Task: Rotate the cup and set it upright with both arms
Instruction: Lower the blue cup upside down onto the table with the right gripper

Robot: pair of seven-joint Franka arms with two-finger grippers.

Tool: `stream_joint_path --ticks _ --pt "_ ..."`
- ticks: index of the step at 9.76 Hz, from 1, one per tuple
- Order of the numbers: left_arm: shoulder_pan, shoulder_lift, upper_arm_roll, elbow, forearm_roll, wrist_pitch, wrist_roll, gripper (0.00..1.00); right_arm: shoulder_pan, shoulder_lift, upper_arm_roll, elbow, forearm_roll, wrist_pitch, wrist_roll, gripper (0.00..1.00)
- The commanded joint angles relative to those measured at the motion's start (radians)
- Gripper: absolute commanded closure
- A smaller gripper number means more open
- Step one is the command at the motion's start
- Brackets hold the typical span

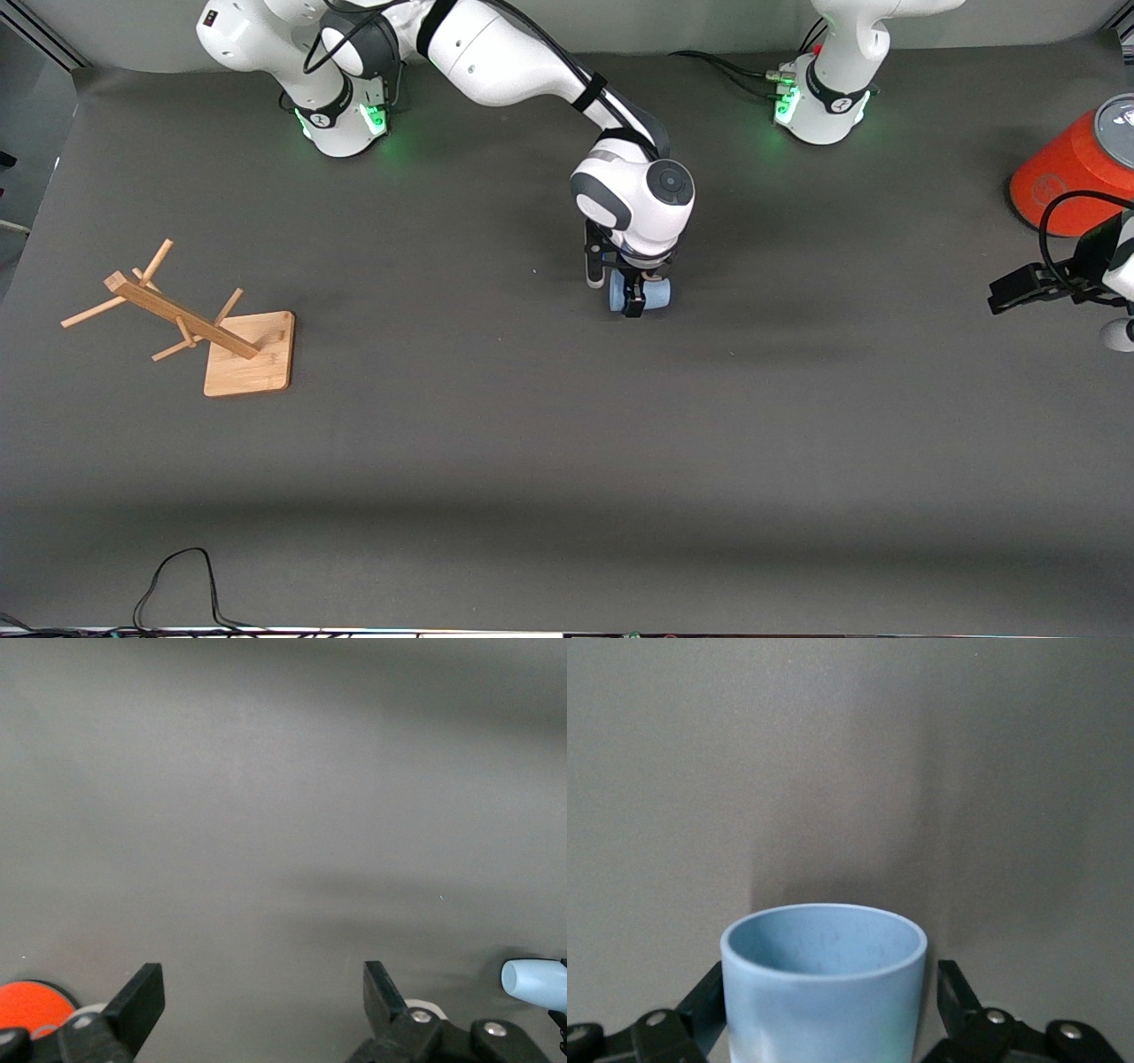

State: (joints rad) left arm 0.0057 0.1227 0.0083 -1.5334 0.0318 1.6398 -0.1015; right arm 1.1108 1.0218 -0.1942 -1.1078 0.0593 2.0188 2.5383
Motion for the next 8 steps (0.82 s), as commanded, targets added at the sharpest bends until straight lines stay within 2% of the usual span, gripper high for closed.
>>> stream_joint_path --ticks 1,3,6,8 --pt "-0.003 0.015 0.004 0.036 -0.001 -0.025 0.006 0.00 0.011 0.005 -0.014 0.032 -0.015 -0.008 0.023 0.00" --pt "-0.007 0.015 0.004 0.035 0.000 -0.025 0.006 0.00 0.011 -0.049 -0.014 0.023 -0.013 -0.028 0.017 0.00" --pt "-0.012 0.021 0.004 0.035 0.000 -0.023 0.008 0.00 -0.006 -0.173 -0.013 0.025 0.002 -0.207 -0.039 0.00" --pt "-0.012 0.022 0.004 0.035 0.000 -0.021 0.009 0.00 -0.047 -0.271 -0.014 0.023 0.014 -0.349 -0.169 0.00"
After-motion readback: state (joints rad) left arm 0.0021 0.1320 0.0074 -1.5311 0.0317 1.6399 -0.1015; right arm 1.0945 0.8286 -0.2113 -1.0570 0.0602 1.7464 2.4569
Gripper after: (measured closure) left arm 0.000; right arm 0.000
